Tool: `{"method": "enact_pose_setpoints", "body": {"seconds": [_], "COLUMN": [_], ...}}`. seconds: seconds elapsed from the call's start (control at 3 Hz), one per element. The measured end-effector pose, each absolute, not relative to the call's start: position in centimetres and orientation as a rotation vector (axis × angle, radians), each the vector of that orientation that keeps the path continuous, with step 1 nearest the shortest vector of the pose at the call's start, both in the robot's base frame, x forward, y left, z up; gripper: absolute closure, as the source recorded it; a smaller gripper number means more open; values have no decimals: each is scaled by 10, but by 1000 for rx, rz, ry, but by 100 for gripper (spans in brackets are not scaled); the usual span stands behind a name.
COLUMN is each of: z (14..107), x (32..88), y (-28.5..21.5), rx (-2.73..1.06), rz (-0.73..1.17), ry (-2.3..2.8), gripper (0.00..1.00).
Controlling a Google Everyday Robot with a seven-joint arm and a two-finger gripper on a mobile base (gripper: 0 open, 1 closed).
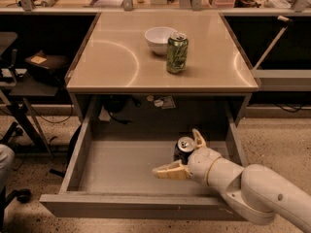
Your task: Pick pepsi can from top drawer and place on counter
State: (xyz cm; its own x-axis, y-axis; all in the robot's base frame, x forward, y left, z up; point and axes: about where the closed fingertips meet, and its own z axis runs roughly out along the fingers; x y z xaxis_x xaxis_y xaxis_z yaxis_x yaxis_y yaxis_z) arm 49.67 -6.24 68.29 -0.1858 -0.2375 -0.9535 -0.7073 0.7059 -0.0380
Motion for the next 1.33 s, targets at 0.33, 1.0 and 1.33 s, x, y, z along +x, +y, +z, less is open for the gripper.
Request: {"method": "enact_pose_setpoints", "body": {"seconds": [0.33, 1.0, 1.33], "z": [683, 683, 683], "x": [497, 497, 497], "y": [-62, -62, -62], "rx": [-755, -755, -755], "rz": [503, 503, 503], "ry": [1750, 1750, 1750], "gripper": [0, 41, 64]}}
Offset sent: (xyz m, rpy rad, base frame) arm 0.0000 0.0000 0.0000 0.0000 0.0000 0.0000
